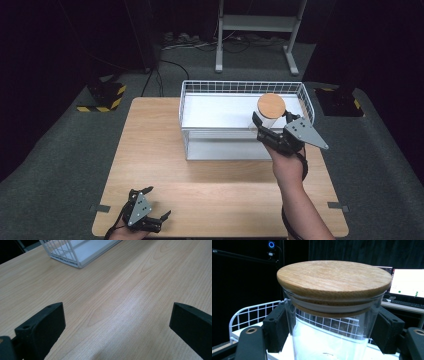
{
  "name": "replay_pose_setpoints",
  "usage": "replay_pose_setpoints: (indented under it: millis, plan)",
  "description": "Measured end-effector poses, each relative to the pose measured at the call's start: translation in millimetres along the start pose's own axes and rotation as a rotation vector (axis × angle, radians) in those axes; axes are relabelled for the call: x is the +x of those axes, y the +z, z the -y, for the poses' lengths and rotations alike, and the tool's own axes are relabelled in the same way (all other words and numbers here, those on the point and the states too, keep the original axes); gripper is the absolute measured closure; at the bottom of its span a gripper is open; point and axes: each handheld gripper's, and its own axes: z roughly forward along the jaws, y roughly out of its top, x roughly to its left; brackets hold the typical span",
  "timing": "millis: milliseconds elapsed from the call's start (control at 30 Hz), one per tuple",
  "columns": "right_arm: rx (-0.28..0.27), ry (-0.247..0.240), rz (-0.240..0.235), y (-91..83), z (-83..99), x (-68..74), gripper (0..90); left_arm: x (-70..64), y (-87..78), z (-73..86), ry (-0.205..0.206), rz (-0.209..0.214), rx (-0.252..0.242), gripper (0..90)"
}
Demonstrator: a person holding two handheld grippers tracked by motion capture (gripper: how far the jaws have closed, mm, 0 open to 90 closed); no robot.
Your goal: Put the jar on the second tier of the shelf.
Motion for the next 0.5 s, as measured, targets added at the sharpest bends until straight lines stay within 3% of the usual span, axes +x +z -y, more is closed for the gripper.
replay_pose_setpoints:
  millis: [500]
  plan:
    - [0.003,0.012,0.026,33.3,-1.0,-4.1,26.0,0.1,-0.6,0.3,0.001,0.003,-0.007,0.6]
